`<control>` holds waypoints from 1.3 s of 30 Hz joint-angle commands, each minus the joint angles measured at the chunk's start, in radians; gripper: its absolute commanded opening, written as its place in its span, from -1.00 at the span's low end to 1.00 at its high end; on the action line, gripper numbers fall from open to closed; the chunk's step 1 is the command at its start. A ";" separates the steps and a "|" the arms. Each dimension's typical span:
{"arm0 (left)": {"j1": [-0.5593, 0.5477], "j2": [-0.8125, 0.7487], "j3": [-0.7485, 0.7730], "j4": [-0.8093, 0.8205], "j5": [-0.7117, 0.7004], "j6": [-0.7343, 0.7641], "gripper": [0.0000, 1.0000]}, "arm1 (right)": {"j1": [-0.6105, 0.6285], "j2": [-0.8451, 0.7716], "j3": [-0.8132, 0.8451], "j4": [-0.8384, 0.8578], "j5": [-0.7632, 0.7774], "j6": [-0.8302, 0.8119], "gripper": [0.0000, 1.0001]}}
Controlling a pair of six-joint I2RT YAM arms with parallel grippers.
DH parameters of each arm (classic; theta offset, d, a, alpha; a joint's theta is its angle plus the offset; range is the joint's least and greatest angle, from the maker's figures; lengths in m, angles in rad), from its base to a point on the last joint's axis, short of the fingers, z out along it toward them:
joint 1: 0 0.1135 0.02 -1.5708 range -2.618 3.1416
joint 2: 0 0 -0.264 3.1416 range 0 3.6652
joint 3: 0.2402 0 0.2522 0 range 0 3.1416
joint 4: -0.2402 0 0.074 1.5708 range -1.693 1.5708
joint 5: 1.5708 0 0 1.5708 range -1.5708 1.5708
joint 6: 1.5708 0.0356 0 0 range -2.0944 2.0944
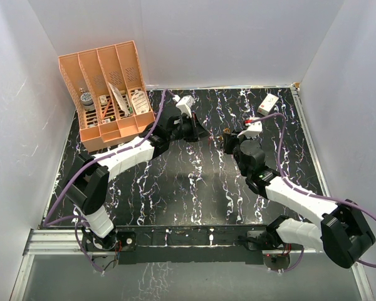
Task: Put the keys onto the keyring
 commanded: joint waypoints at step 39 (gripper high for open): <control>0.003 0.037 0.126 -0.063 0.081 -0.113 -1.00 | 0.005 0.090 0.002 0.233 -0.010 -0.072 -1.00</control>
